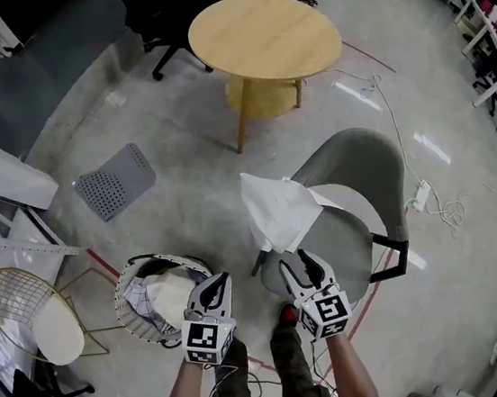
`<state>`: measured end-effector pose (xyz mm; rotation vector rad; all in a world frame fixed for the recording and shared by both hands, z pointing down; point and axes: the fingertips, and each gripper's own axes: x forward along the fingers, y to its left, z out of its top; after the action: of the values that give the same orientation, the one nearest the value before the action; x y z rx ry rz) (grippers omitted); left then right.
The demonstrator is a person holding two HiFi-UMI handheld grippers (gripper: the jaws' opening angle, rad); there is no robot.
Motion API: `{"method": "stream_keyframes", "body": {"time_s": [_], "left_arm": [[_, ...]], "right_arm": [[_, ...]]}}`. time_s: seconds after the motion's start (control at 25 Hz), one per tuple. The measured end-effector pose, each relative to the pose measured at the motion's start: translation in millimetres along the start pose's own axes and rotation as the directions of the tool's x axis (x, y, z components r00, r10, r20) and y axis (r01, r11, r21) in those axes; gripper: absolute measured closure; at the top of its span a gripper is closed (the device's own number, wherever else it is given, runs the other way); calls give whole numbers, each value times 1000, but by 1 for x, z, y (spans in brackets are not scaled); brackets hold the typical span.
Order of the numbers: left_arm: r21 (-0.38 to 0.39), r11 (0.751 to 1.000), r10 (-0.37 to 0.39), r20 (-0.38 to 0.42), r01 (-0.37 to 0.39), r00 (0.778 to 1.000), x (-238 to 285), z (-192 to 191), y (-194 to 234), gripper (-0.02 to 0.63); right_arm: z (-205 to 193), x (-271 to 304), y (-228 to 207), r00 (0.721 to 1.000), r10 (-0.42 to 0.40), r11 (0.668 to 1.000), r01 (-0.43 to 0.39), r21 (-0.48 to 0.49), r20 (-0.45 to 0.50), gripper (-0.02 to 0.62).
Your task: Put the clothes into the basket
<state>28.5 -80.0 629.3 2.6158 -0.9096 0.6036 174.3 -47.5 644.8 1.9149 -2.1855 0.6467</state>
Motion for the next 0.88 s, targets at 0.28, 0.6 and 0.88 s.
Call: {"method": "stream_keyframes", "body": {"time_s": [0.28,0.6,0.88], "left_arm": [[-20,1000,-4,-39,3,999,36,-16,4,600],[-50,999,-1,-62,-3,998,67,-28,10,600],[-75,997,-11,-87,4,996,87,-39,10,600]], "right_arm": [[-26,30,-21,998,28,999,-27,26,-50,380],[-49,62,-37,993,50,998,-44,55,-109,375],[-63,89,-54,989,48,998,-41,52,-138,318]]}}
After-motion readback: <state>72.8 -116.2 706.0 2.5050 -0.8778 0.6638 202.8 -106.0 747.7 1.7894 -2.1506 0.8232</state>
